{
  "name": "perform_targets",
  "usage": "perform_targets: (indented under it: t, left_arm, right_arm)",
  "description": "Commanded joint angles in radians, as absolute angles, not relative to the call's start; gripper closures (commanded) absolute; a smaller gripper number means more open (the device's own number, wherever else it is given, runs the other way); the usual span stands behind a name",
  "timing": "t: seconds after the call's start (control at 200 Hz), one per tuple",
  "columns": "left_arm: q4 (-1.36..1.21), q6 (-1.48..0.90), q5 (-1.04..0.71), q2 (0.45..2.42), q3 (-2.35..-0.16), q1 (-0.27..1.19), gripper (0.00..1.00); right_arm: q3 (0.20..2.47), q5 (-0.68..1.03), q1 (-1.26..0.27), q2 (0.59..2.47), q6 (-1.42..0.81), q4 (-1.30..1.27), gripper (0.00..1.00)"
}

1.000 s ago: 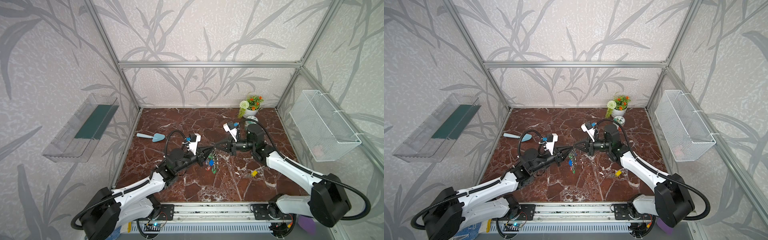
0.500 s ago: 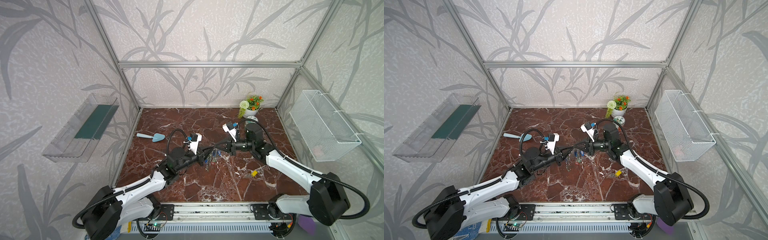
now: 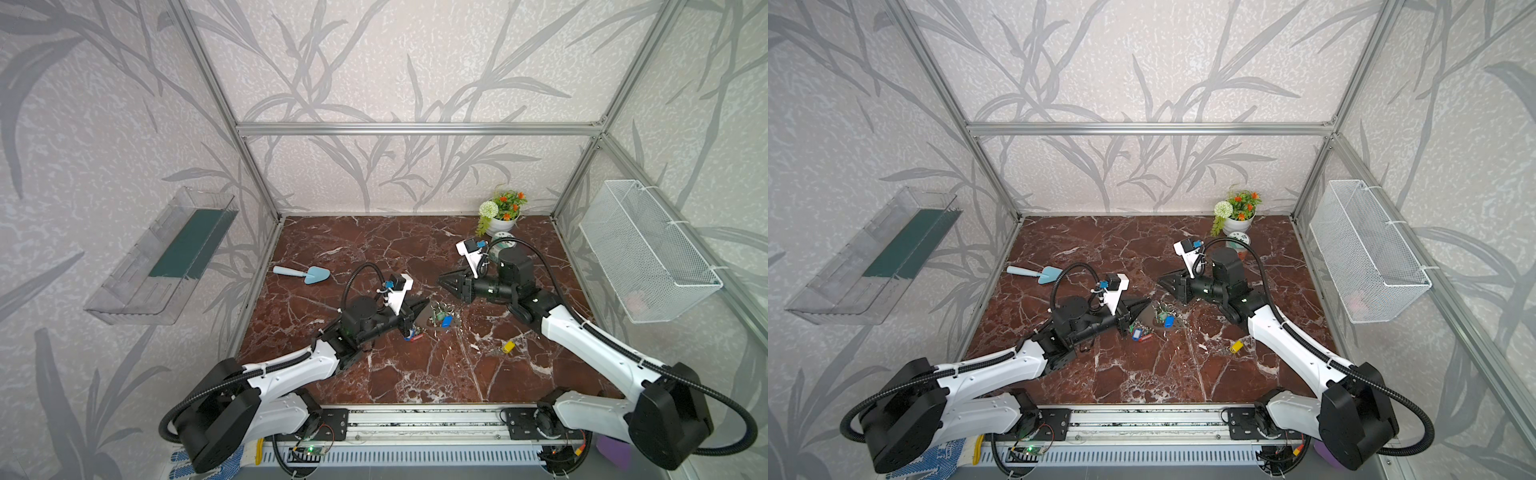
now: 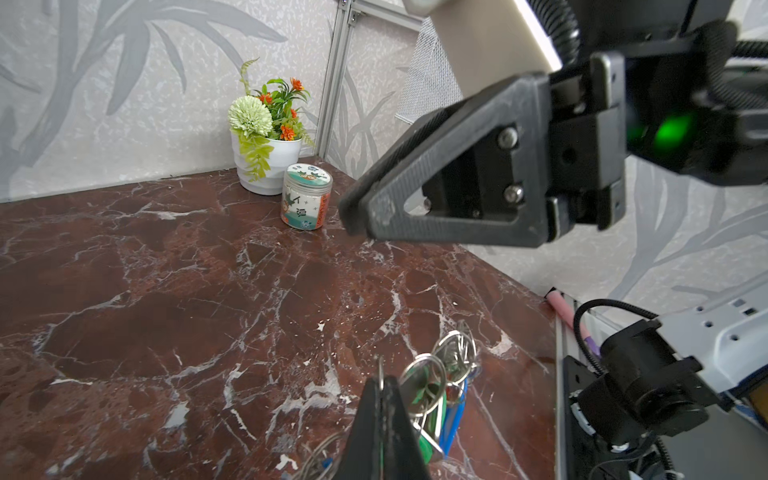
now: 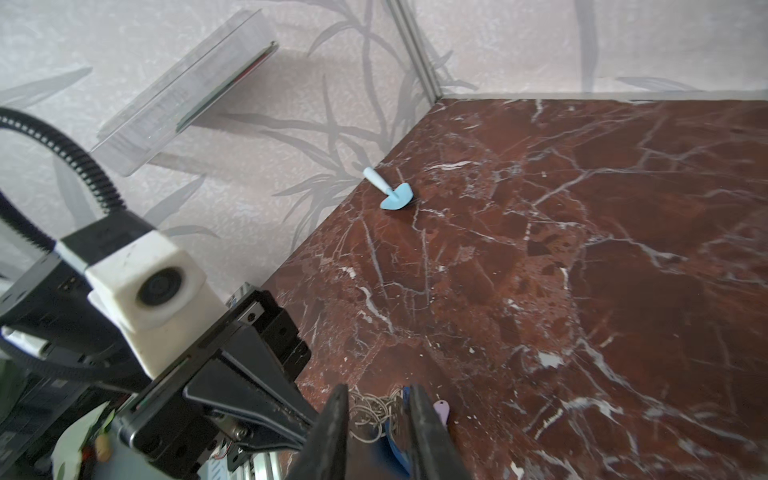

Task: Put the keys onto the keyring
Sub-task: 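Lower the keyring with the left gripper while the right gripper opens and withdraws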

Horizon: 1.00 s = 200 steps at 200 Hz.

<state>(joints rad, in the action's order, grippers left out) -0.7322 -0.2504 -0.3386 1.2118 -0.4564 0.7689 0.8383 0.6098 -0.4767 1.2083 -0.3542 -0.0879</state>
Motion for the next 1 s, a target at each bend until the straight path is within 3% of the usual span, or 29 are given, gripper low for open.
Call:
perform_targets:
  t: [0.0, 0.405, 0.64, 0.995]
  left_arm:
    - [-0.867, -0.114, -0.288, 1.232, -0.448, 0.783, 1.00]
    - [-0.954, 0.328, 0.004, 1.355, -0.451, 0.927, 1.00]
    - [-1.099, 0.435, 0.192, 1.478, -0.473, 0.924, 1.00]
    - [-0.938, 0.364, 0.117, 1.440, -0.537, 0.805, 1.00]
  right_arm:
    - [0.849, 0.464, -0.457, 1.175, -0.371, 0.055, 0.71]
    - [0.856, 0.392, -0.420, 1.138, -0.360, 0.186, 0.55]
    - [0.842, 0.449, -0.363, 1.182, -0.412, 0.115, 0.55]
    - [0.806, 0.428, -0.343, 1.185, -0.436, 0.092, 0.48]
